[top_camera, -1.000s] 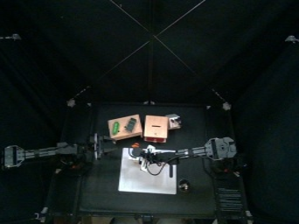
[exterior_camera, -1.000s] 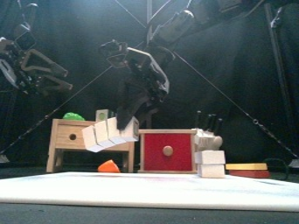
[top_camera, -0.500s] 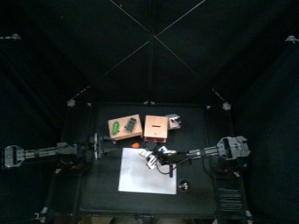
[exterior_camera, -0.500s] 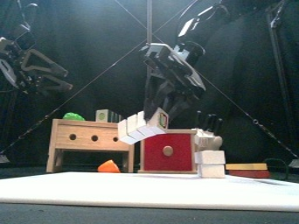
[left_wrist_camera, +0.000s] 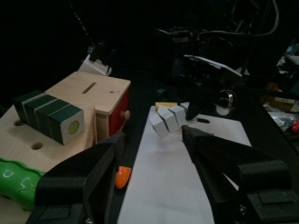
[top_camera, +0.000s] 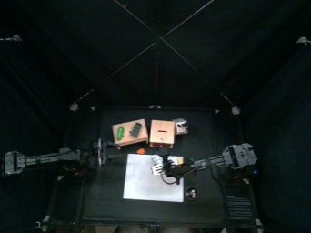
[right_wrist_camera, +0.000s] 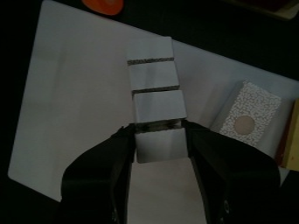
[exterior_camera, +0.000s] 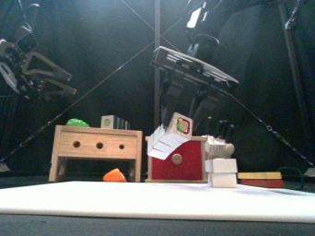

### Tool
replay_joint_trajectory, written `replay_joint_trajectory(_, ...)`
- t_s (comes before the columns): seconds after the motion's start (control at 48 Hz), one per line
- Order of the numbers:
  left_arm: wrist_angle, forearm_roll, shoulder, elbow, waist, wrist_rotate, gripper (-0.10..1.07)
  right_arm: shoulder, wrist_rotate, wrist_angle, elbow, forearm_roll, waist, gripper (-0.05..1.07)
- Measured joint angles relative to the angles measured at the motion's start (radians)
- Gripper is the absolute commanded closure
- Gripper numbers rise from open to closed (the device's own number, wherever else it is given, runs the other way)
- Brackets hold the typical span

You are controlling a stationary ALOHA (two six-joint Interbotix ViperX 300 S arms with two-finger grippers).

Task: Place white sushi roll in middle of cutting board

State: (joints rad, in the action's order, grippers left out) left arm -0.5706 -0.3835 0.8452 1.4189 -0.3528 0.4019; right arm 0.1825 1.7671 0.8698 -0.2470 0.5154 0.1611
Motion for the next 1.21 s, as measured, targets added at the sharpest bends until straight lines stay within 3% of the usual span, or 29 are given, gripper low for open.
replay_joint_trajectory(0.125, 0.0, 0.0, 0.0, 0.002, 0.0, 0.0, 0.07, 0.084, 0.192, 0.083, 0.048, -0.008, 0.043, 0.3)
replay_joint_trajectory(0.229, 0.0, 0.0, 0.0, 0.002, 0.0, 0.0, 0.07, 0.149, 0.454, 0.201, 0.101, 0.034, 0.112, 0.3)
replay_joint_trajectory(0.312, 0.0, 0.0, 0.0, 0.002, 0.0, -0.002, 0.07, 0.178, 0.499, 0.204, 0.141, 0.034, 0.146, 0.3)
replay_joint_trajectory(0.396, 0.0, 0.0, -0.002, 0.002, 0.0, -0.002, 0.07, 0.209, 0.502, 0.206, 0.179, -0.032, 0.161, 0.29)
replay_joint_trajectory(0.542, 0.0, 0.0, 0.0, 0.002, 0.0, -0.002, 0.07, 0.245, 0.505, 0.196, 0.206, -0.035, 0.163, 0.27)
replay_joint_trajectory(0.75, 0.0, 0.0, -0.002, 0.002, 0.0, -0.002, 0.07, 0.253, 0.506, 0.132, 0.192, -0.015, 0.161, 0.04)
replay_joint_trajectory(0.917, 0.0, 0.0, 0.0, 0.002, 0.0, -0.002, 0.07, 0.25, 0.486, 0.15, 0.19, -0.012, 0.163, 0.02)
replay_joint_trajectory(1.083, 0.0, 0.0, 0.0, 0.002, 0.002, -0.002, 0.07, 0.178, 0.443, 0.19, 0.181, 0.066, 0.16, 0.02)
replay_joint_trajectory(1.208, 0.0, 0.0, 0.0, 0.002, 0.003, -0.002, 0.07, 0.061, 0.445, 0.193, 0.106, 0.14, 0.158, 0.02)
